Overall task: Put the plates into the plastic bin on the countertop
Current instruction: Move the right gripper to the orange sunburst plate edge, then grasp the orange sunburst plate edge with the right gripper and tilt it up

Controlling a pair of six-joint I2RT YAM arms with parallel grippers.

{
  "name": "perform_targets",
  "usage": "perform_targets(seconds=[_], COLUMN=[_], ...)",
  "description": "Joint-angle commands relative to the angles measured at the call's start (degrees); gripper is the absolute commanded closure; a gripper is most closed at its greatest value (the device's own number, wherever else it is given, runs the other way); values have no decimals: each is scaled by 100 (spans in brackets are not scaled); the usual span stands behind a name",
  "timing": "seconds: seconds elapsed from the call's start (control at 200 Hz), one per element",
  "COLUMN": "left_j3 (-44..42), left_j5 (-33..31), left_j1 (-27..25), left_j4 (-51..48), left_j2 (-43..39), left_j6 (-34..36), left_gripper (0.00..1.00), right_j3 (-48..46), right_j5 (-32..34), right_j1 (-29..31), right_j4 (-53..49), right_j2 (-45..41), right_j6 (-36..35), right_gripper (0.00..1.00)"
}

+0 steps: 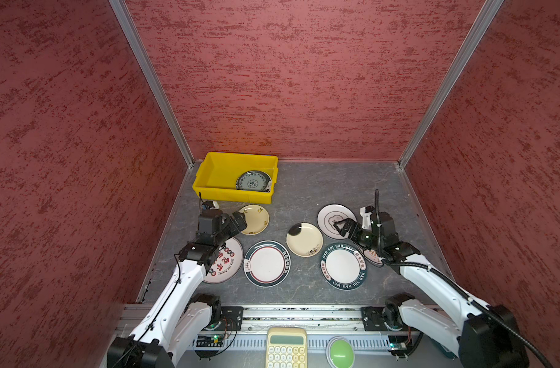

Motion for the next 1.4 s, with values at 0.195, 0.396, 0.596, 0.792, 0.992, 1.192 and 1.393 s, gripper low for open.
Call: perform_targets(seconds=[0.195, 0.396, 0.596, 0.792, 0.992, 1.192, 1.393], left_j3=[-237, -233, -381, -436, -597, -567, -532], left_j5=[1159, 1231, 1447, 1427, 1641, 1834, 1735], left_j1=[-51, -158, -214, -232, -232, -241, -241], left_j4=[706, 910, 1180, 1157, 1489, 1524, 1390], left_j2=[-105, -98, -83, -194, -362, -281, -399], left_j6=[-131, -57, -61, 488, 347, 311, 356], left_gripper=[1, 1, 1, 1, 1, 1, 1], right_j3=[-6, -75, -420, -689, -786, -1025, -1283], right_j5=[1103, 1427, 1435, 1544, 1592, 1647, 1559], right_j1=[-536, -1053, -1420, -1547, -1580, -1613, -1615], right_j4=[-1371, -2223, -2495, -2512, -2506, -2191, -1988], right_j2=[-722, -1018, -1549, -1705, -1514, -1566, -1676], right_j6=[236, 835, 1819, 2211, 2495, 2714, 2912], right_gripper=[1, 1, 1, 3, 3, 10, 14])
